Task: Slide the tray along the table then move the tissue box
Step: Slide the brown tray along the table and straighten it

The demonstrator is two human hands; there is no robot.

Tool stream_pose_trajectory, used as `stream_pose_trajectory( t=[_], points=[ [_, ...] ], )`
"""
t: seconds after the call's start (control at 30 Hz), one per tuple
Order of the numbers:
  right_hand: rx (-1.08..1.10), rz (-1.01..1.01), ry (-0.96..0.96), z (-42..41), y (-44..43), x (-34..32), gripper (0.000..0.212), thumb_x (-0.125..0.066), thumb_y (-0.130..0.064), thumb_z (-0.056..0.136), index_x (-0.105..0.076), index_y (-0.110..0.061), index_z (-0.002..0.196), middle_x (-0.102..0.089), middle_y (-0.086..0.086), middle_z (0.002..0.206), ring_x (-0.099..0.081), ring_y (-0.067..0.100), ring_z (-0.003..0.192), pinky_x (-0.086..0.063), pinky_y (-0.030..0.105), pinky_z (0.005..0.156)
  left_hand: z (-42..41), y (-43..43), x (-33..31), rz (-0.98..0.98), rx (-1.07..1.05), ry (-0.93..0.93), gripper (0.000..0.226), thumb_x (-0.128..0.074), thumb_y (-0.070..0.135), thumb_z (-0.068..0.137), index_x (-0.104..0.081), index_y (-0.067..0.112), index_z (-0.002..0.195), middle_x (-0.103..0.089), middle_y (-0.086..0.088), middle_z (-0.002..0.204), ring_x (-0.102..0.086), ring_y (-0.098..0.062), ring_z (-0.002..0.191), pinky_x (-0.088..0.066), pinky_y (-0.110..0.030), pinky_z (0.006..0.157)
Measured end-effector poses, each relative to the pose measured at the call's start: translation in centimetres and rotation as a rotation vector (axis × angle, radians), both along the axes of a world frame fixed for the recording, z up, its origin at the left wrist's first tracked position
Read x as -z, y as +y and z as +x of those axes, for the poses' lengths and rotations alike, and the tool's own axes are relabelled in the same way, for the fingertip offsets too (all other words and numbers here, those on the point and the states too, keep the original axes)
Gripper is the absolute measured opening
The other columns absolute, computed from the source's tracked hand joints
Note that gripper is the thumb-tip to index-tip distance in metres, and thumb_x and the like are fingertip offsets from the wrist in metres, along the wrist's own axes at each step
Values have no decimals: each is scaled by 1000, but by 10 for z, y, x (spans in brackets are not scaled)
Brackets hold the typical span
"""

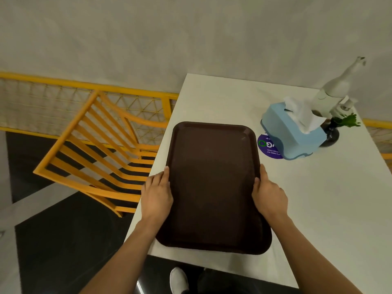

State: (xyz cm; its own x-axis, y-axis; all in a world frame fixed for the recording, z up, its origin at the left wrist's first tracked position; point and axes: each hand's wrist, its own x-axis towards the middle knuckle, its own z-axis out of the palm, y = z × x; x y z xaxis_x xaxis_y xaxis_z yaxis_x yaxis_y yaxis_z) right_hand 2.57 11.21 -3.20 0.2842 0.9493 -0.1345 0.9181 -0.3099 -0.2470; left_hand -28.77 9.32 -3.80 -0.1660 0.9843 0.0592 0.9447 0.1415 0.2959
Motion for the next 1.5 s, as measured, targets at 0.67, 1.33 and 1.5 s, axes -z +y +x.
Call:
stream_pose_trajectory(
  t=[0.67,1.33,1.5],
  points=[
    [37,-50,5,-34,92,-15,58,-29,-42,110,-13,-27,164,-70,13,109,-70,29,93,-57,48,92,-40,115,-11,40,112,-283,46,-48,19,105,-46,10,151,-66,-15,131,-65,-30,113,-53,-39,94],
    [91,-53,-28,-38,85,-8,58,-27,-45,110,-11,-30,164,-70,12,118,-71,30,95,-56,52,95,-43,112,-11,44,103,-351,48,-49,18,104,-43,14,152,-67,-11,128,-66,-25,112,-56,-42,95],
    [101,-46,-26,-37,85,-6,58,-26,-45,110,-10,-31,164,-71,12,114,-71,29,94,-55,52,95,-42,112,-13,38,111,-347,48,-49,17,104,-44,13,152,-68,-12,125,-67,-27,110,-57,-42,92]
  ],
)
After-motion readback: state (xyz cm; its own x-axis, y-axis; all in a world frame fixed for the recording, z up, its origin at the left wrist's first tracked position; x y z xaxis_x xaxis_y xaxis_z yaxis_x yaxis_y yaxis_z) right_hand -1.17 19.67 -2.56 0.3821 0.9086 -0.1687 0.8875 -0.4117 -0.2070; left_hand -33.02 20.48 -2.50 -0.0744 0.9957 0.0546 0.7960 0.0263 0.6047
